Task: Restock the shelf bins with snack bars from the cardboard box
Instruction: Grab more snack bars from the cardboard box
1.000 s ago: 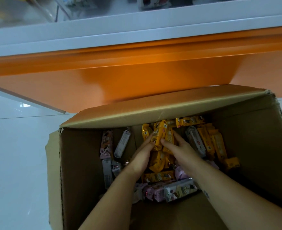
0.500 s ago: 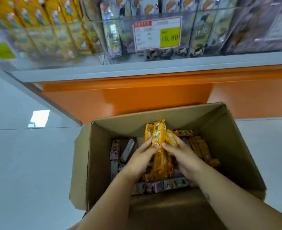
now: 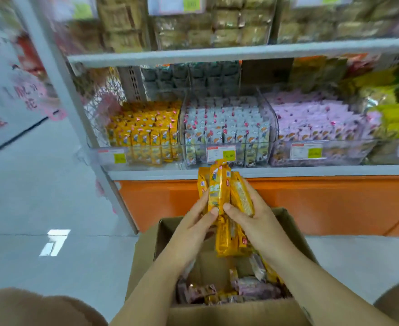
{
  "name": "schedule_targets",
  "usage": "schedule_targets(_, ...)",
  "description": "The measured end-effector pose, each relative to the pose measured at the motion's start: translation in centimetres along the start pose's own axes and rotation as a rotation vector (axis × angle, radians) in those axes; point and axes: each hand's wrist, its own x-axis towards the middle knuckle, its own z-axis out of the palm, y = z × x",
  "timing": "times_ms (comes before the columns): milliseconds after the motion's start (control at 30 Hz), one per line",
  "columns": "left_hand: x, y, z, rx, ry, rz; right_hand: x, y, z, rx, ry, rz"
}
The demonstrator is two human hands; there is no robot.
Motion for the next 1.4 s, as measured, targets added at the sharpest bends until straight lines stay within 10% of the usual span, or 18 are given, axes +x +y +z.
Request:
schedule_targets(467,4.7,10.7,-8.6,0.044,0.154,0.329,9.8,-11.0,6.8,-0.086,-0.067,-0.282)
schedule_targets(1400,25.5,10.3,-21.9,-0.127,0.663,0.204,35.3,-10.5,15.6,-0.641,-0.056,-0.136)
